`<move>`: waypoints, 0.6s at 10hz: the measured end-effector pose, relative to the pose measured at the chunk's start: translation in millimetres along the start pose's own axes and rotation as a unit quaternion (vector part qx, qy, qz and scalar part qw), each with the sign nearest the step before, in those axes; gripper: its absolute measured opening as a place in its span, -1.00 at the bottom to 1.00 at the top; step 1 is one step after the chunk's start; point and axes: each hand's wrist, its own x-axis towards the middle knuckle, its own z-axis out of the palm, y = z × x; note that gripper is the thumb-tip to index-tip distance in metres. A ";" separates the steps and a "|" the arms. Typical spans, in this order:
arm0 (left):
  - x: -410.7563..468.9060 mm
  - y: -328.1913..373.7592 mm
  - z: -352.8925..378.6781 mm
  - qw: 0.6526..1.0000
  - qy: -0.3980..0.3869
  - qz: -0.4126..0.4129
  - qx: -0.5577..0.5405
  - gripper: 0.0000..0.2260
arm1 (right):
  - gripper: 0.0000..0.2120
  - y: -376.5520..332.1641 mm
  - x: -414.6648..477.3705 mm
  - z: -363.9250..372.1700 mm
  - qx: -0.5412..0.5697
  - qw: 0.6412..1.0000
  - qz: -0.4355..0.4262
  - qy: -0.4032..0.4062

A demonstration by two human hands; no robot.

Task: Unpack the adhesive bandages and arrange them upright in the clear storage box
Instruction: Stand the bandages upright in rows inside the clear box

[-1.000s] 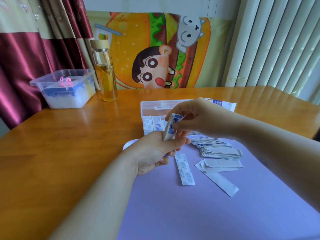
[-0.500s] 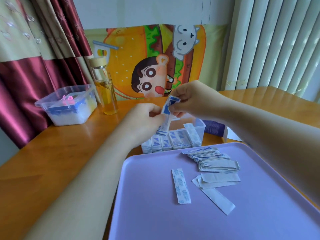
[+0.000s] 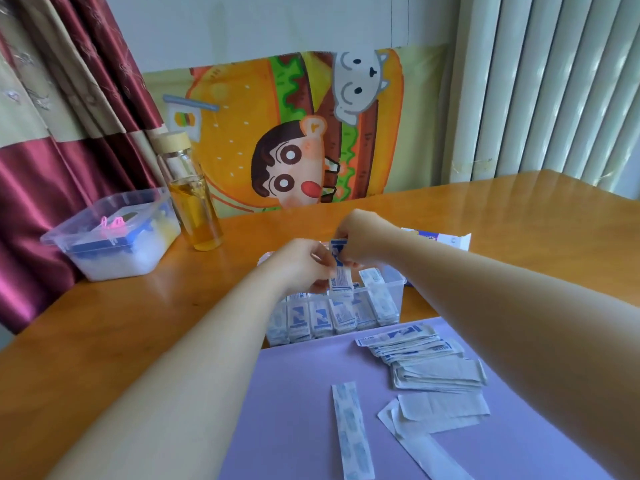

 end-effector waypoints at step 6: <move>28.9 -10.4 5.9 0.982 -0.130 -0.120 0.062 -0.85 | -0.80 5.7 30.3 22.9 -0.064 0.977 0.043 -0.197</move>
